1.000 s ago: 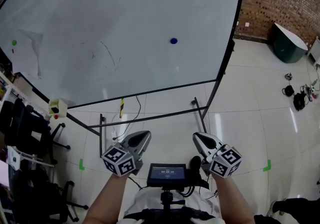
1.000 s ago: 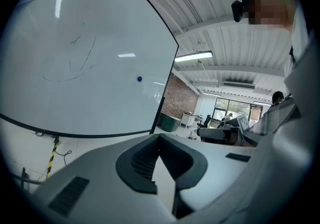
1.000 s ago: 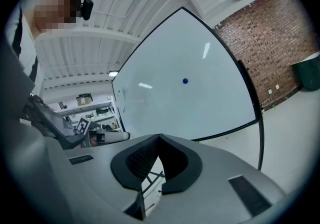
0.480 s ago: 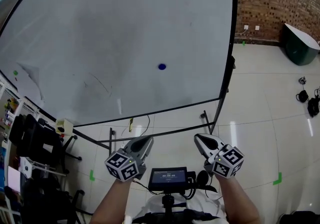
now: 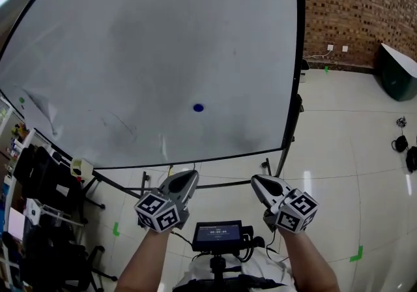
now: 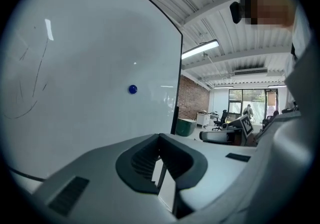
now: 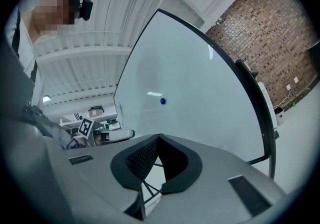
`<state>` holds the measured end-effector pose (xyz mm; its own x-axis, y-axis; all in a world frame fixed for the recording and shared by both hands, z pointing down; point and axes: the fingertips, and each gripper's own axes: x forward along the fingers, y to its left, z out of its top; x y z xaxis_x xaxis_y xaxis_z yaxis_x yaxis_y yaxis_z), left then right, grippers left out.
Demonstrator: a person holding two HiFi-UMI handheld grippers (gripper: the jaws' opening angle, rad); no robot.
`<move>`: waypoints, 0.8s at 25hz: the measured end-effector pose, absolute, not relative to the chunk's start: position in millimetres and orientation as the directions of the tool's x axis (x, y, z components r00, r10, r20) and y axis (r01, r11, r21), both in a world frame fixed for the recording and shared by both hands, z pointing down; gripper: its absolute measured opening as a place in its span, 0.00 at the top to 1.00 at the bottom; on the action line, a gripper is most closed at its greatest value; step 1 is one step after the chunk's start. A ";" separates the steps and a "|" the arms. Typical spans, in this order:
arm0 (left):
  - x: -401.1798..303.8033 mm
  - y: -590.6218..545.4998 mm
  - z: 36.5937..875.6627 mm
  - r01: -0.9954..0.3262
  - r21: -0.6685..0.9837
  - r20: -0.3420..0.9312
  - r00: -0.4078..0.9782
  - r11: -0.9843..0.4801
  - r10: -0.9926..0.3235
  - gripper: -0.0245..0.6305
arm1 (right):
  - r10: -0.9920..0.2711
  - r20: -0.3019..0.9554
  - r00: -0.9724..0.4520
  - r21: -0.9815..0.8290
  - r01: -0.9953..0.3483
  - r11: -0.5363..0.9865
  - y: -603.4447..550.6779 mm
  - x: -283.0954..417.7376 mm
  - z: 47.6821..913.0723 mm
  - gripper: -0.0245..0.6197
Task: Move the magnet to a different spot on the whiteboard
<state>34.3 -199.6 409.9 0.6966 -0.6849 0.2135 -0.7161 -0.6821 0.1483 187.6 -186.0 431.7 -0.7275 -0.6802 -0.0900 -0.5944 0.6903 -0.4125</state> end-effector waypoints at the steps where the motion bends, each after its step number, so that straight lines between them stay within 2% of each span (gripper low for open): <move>1: 39.3 -200.3 410.5 -0.717 0.142 0.218 0.695 -0.682 -0.685 0.95 | -0.676 -0.100 -0.730 -0.414 -0.587 0.696 -189.2 190.0 427.6 0.93; 20: 75.0 -221.4 401.9 -0.788 -0.049 0.270 0.581 -0.614 -0.768 0.95 | -0.601 -0.148 -0.786 -0.402 -0.507 0.762 -219.5 208.9 407.3 0.93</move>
